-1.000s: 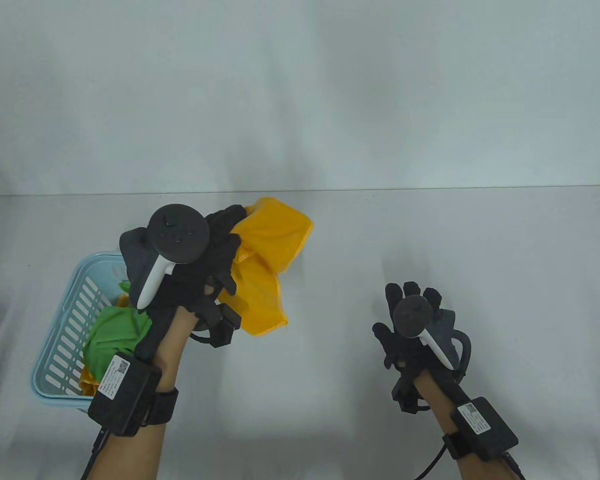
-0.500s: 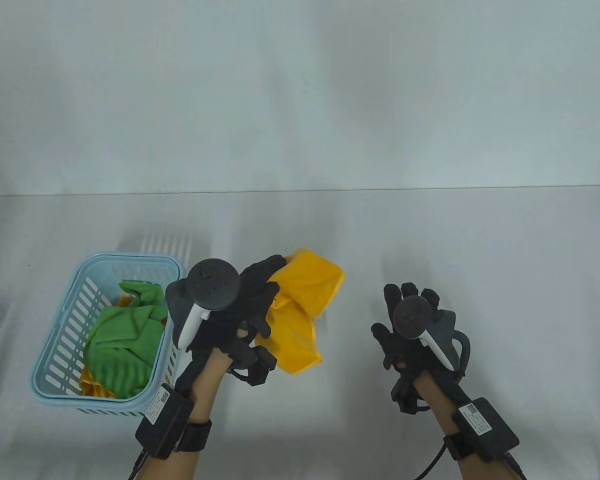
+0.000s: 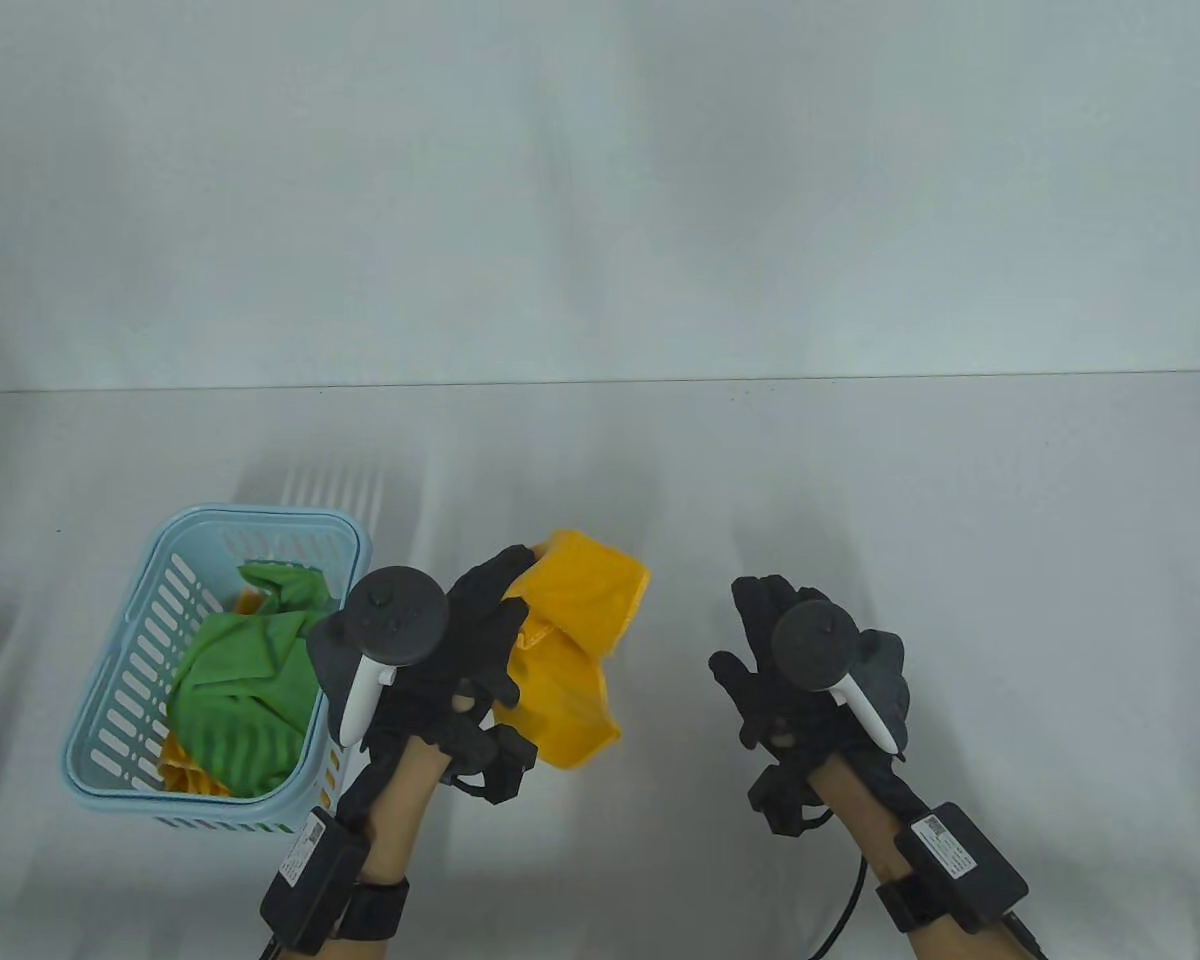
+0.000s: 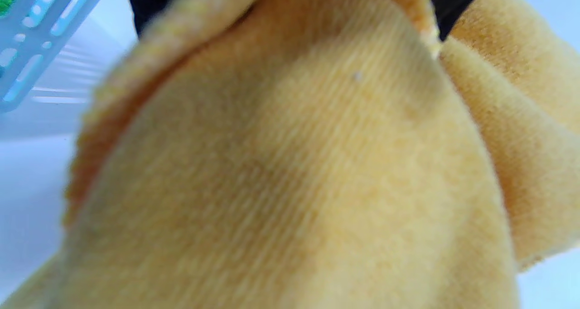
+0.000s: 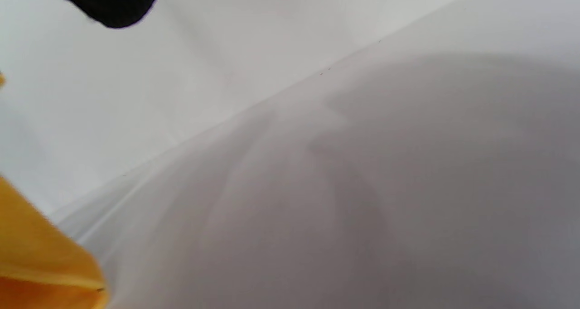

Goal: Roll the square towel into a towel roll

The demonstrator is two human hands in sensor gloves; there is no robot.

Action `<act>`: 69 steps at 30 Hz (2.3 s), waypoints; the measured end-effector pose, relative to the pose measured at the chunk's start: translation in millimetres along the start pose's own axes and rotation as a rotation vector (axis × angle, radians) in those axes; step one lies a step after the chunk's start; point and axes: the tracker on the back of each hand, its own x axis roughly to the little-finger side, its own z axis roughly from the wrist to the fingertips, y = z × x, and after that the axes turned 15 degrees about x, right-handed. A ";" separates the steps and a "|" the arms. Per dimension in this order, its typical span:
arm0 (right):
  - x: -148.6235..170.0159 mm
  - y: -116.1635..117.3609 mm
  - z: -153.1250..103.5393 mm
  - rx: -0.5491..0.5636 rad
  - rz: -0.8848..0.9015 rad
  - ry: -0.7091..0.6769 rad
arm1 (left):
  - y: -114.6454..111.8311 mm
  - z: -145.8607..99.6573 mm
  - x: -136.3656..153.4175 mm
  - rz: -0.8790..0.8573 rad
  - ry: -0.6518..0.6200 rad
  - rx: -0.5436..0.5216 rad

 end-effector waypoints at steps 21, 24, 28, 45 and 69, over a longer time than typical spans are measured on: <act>-41.6 47.2 -28.2 -0.416 0.364 -0.055 | -7.8 2.3 -1.1 -0.099 -0.031 0.017; -38.5 44.0 -27.2 -0.322 0.408 0.018 | -9.3 2.8 -0.5 -0.093 -0.026 0.024; -29.3 37.1 -21.5 -0.277 0.455 0.093 | -9.7 4.2 2.4 -0.085 -0.011 0.030; -16.7 2.3 -8.8 -0.078 0.534 0.126 | -47.7 25.9 19.8 0.090 0.131 0.191; -108.4 -167.3 50.6 0.188 0.391 -0.022 | -26.8 8.4 3.4 0.230 0.137 0.086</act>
